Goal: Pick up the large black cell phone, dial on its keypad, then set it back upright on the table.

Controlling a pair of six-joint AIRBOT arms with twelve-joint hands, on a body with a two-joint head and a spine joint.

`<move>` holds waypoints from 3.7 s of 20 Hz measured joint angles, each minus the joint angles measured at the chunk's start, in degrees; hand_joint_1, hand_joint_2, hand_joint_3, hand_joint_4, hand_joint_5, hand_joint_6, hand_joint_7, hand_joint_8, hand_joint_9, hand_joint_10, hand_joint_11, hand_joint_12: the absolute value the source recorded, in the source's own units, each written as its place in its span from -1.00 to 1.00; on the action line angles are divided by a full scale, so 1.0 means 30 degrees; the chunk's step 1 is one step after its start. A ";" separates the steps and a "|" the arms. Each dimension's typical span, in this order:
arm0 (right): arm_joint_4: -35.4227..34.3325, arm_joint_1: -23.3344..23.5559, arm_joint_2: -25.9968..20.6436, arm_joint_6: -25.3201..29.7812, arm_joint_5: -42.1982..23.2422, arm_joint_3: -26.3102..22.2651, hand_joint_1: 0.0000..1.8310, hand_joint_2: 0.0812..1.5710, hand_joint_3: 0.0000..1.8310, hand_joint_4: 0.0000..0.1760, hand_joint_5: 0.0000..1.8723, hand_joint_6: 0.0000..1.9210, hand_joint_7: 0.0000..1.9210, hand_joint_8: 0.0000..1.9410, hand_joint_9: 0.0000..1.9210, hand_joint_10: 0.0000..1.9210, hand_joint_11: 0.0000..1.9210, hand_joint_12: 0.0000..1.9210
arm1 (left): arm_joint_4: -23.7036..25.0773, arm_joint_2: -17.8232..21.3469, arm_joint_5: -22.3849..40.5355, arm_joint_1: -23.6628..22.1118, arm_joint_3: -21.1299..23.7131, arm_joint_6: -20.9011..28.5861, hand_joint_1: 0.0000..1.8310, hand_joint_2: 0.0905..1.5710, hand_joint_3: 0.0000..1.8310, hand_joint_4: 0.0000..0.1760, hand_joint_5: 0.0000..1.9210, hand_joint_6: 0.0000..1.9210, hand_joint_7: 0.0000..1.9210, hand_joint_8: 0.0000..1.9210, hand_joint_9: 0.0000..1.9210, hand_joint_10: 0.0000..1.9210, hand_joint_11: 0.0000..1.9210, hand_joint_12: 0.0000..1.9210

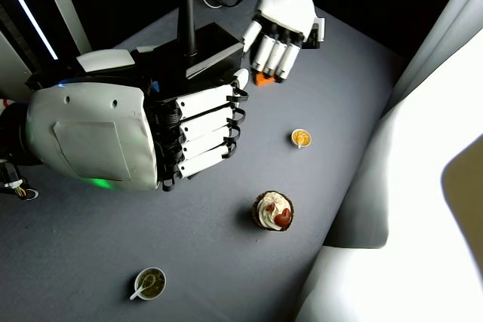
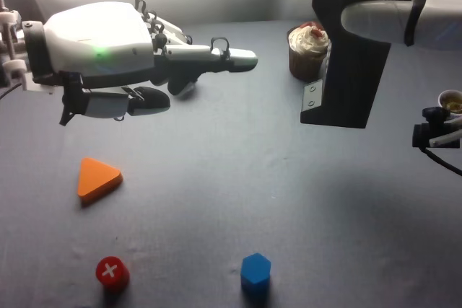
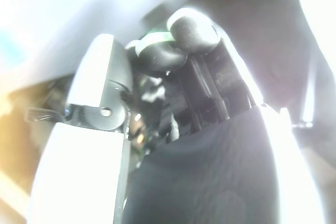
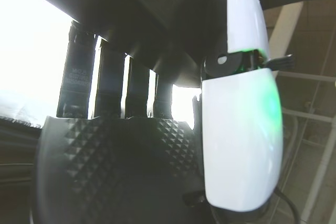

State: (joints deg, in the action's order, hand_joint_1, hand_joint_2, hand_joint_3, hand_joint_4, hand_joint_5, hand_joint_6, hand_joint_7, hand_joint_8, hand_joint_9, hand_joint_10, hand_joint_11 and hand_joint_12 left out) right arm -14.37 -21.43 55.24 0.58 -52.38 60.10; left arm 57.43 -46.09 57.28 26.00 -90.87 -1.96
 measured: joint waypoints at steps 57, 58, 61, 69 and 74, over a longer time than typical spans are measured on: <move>-0.1384 -0.1042 0.0000 -0.0153 -0.1523 -0.0051 0.49 0.43 -1.00 -1.00 -0.02 0.06 -0.16 0.22 -0.05 0.34 -0.08 0.37 | -0.2375 0.0495 -0.3133 0.0765 0.2324 0.1275 0.41 0.66 -1.00 0.74 -1.00 -1.00 -0.37 0.73 -0.18 1.00 -0.31 1.00; -0.1443 -0.1304 0.0022 -0.0175 -0.1596 0.0087 0.60 0.41 -1.00 -1.00 -0.03 0.01 -0.16 0.18 -0.06 0.22 -0.10 0.59 | -0.2543 0.0568 -0.2586 0.0780 0.2157 0.2477 0.40 0.67 -0.99 0.73 -1.00 -1.00 -0.39 0.76 -0.17 1.00 -0.30 1.00; -0.1945 -0.1902 0.0087 -0.0168 -0.1800 0.0350 0.49 0.43 -1.00 -1.00 -0.04 0.13 -0.16 0.19 -0.04 0.30 -0.06 0.35 | -0.2594 0.0386 -0.0262 0.1005 0.2266 0.9508 0.40 0.68 -0.99 0.74 -1.00 -1.00 -0.40 0.78 -0.15 1.00 -0.27 1.00; -0.2178 -0.2907 0.1005 0.0860 -0.2878 0.2229 0.62 0.41 -1.00 -1.00 0.00 -0.05 -0.14 0.16 -0.11 0.25 -0.11 0.65 | -0.2747 0.0685 0.2091 0.0401 0.3096 1.3646 0.41 0.61 -1.00 0.47 -0.98 -0.99 -0.31 0.63 -0.22 1.00 -0.39 1.00; -0.2382 -0.3067 0.1800 0.0860 -0.3053 0.2980 0.52 0.41 -1.00 -1.00 0.00 0.00 -0.11 0.16 -0.06 0.32 -0.13 0.51 | -0.2149 0.1326 0.2681 0.1137 0.2667 1.3661 -0.17 0.50 -1.00 -0.22 -0.86 -1.00 -0.40 -0.10 -0.38 0.60 -0.49 0.92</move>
State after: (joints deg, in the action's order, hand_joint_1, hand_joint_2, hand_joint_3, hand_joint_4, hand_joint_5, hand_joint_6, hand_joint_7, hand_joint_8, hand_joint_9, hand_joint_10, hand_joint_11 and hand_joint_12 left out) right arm -21.52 -30.63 60.64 3.16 -61.54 69.04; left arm 50.98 -42.11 65.32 29.41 -82.87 39.03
